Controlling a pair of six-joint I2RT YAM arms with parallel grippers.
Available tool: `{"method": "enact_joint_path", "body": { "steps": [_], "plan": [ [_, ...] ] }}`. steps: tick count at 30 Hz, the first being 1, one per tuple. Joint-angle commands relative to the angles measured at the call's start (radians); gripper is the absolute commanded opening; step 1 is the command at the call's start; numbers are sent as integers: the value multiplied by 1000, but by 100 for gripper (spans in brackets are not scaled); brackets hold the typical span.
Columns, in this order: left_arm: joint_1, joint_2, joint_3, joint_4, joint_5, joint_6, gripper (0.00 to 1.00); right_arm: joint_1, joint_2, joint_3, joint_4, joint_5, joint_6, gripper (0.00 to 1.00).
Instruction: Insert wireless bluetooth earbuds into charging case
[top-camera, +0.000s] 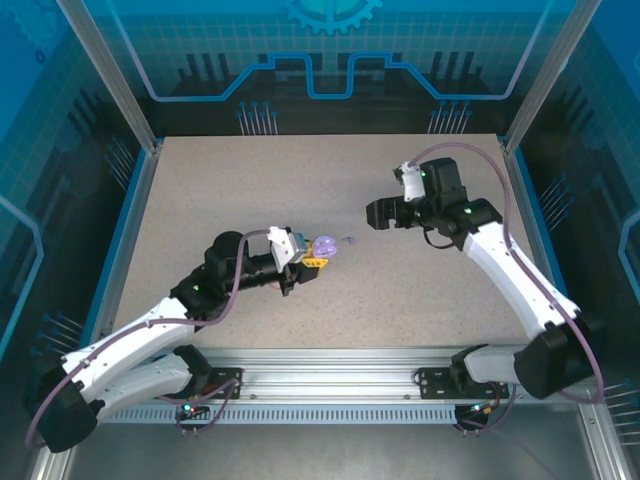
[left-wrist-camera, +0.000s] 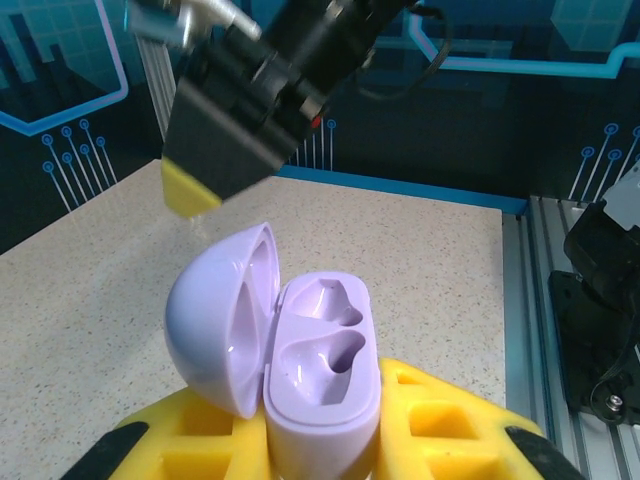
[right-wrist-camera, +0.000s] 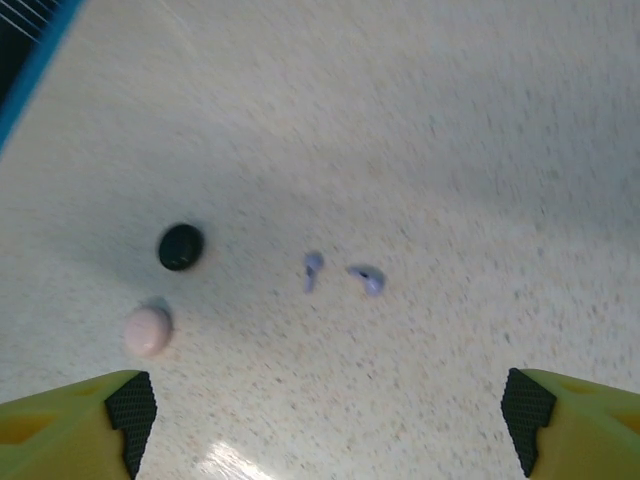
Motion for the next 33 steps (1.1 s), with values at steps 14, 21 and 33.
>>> {"method": "enact_joint_path", "body": {
  "steps": [14,21,33],
  "plan": [
    [-8,-154,-59,-91,-87,7,14,150,535,418,-277,154,79,72],
    [-9,-192,-61,-125,-93,-3,14,154,726,563,-343,193,68,59],
    [-9,-195,-59,-128,-94,-4,14,178,865,655,-405,335,55,67]
  ]
}}
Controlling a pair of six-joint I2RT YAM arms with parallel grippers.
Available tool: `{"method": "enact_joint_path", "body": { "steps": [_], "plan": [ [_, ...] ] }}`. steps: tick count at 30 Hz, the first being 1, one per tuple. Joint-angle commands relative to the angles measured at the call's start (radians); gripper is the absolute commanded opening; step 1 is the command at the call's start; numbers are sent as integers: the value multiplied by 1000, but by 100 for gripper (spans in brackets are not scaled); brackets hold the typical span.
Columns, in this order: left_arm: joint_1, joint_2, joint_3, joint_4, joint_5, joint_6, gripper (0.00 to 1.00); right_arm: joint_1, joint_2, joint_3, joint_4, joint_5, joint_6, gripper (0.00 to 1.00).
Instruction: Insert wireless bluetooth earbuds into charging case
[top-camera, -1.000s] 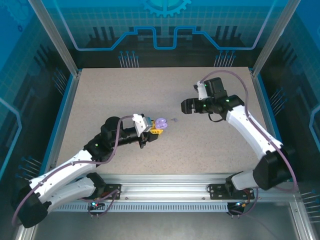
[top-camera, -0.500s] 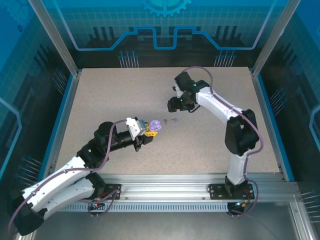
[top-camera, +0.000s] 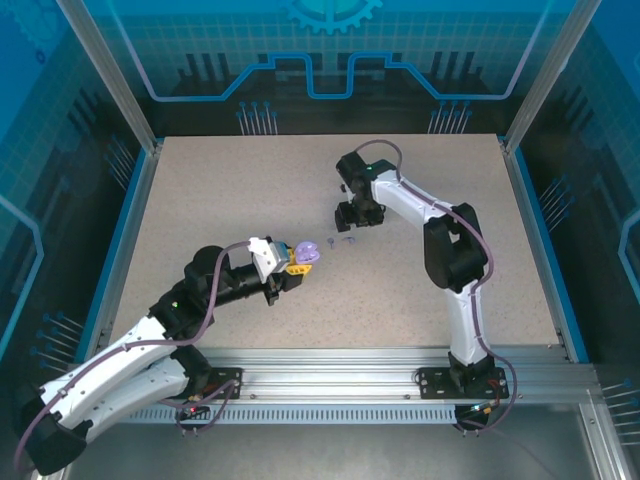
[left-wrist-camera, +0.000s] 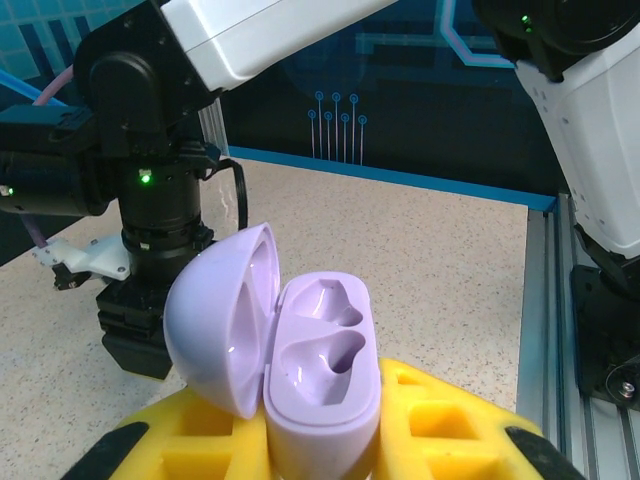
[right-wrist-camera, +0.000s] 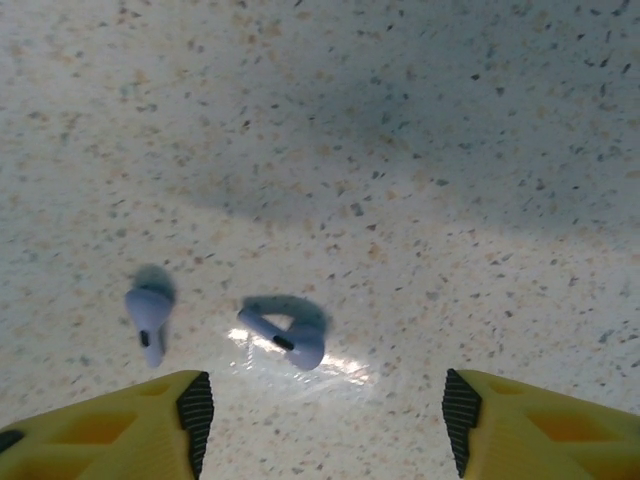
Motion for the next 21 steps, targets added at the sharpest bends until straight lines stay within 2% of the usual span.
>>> {"method": "enact_joint_path", "body": {
  "steps": [1,14,21],
  "plan": [
    [-8,-7,-5,-3,-14,-2,14,23,57,62,-61,74,-5,68],
    [-8,8,7,-11,-15,2,14,49,155,167,-138,153,-21,83],
    [-8,18,10,-10,-15,-1,14,53,190,172,-162,163,-27,100]
  ]
}}
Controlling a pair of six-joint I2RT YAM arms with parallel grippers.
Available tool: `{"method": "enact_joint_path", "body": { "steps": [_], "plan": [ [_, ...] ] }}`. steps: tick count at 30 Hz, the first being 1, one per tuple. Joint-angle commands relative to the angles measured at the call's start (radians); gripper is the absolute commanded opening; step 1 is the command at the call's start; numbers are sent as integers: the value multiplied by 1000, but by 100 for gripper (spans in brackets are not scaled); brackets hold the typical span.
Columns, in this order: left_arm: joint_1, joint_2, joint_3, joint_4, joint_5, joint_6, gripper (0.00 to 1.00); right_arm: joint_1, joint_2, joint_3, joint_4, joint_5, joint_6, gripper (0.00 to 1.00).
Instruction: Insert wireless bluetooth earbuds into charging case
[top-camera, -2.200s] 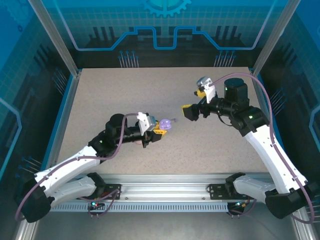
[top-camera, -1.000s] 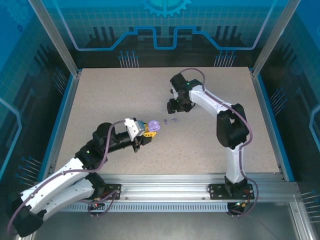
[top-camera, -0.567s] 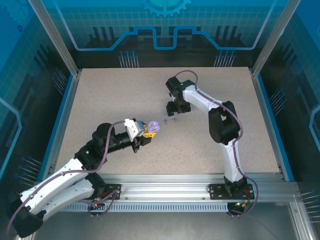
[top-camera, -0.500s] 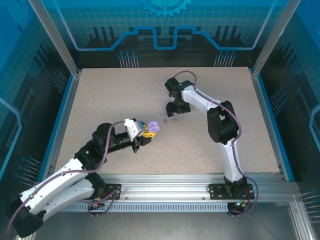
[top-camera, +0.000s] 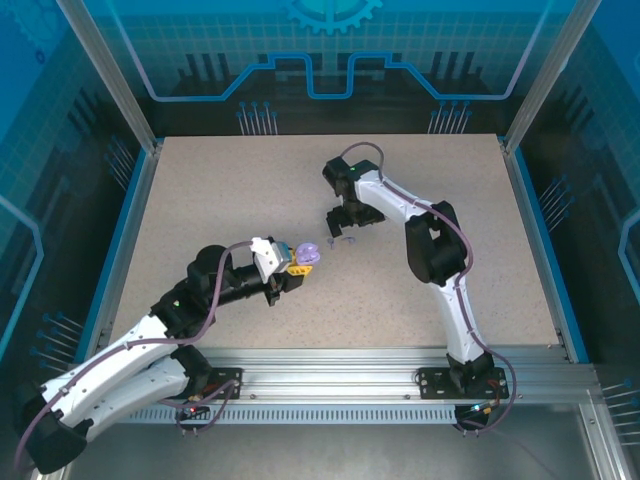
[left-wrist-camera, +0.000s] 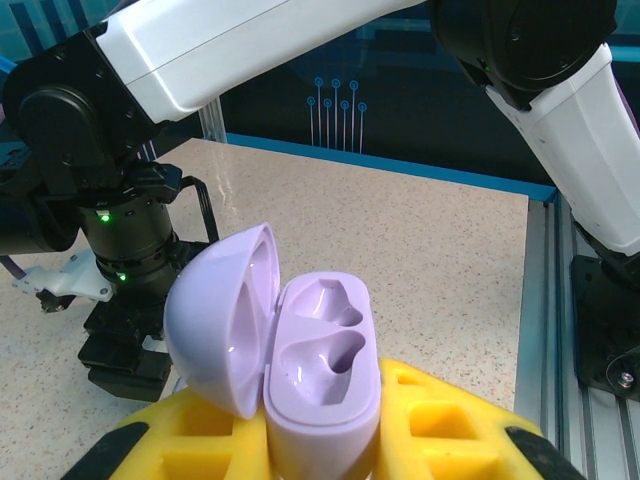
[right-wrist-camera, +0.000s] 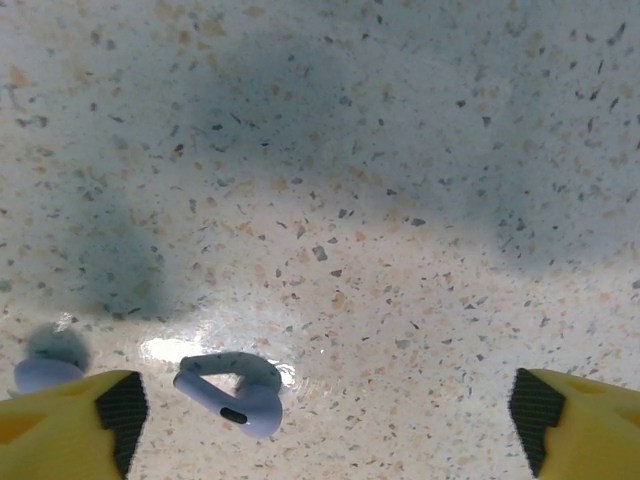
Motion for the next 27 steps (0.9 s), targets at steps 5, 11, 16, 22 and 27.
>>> {"method": "enact_joint_path", "body": {
  "steps": [5,11,16,22,27],
  "plan": [
    [-8,6,13,3,-11,-6,14,15,54,10,-41,27,5,100],
    [-8,6,16,-6,-11,-6,14,15,47,-7,-30,23,6,100],
    [-9,8,16,-9,-11,-7,14,5,18,-59,-3,13,11,100],
    [-9,10,17,-9,-14,-6,14,-7,-63,-120,15,5,1,100],
    [-8,17,16,-3,-12,-8,14,-18,-100,-172,32,2,-6,100]
  ]
}}
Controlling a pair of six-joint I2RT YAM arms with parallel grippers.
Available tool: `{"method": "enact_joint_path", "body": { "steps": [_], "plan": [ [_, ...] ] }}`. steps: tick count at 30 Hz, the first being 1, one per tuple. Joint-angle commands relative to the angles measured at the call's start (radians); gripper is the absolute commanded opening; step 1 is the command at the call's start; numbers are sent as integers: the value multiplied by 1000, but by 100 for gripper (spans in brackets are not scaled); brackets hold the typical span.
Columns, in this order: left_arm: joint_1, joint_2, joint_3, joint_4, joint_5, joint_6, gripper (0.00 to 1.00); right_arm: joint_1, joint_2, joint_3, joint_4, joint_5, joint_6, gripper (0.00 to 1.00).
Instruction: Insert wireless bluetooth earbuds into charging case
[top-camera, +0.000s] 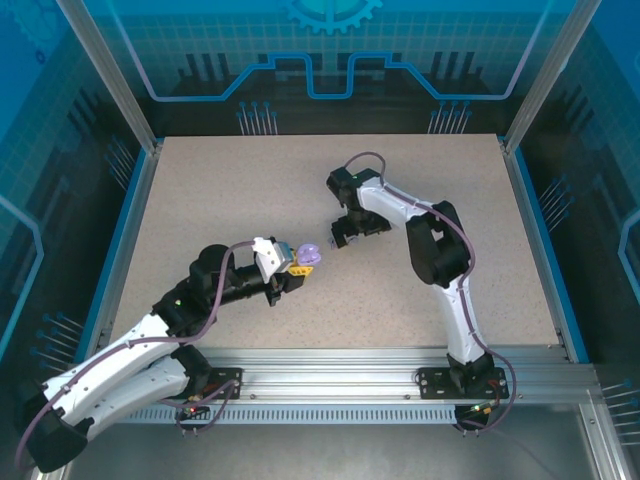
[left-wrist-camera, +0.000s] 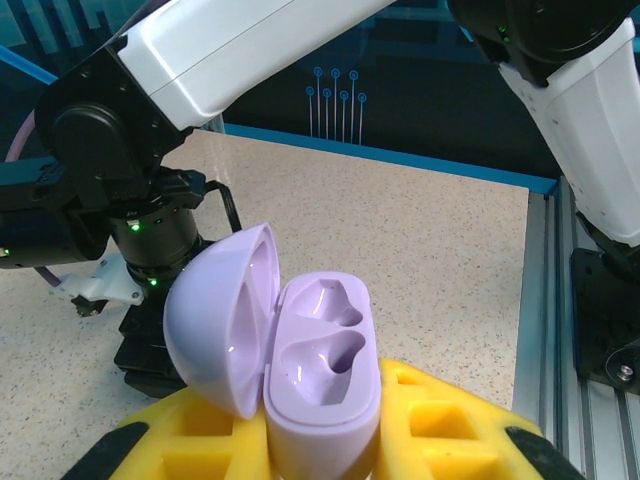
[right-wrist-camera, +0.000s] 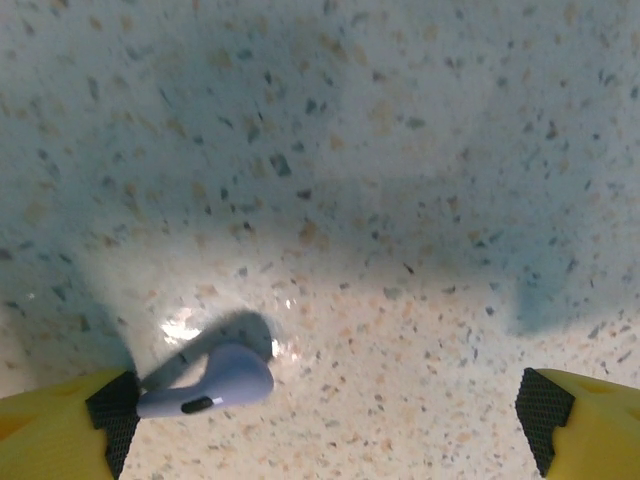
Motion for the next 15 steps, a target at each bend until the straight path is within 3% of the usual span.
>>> {"method": "enact_joint_path", "body": {
  "steps": [1,10,15],
  "plan": [
    [-8,5,17,5,-12,-9,14,-19,-50,-29,-6,-1,-8,100],
    [-8,8,20,4,-12,-8,15,-46,-102,-89,3,-8,-14,100],
    [-9,8,18,9,-13,-7,15,-46,-161,-121,65,-137,-33,99]
  ]
}}
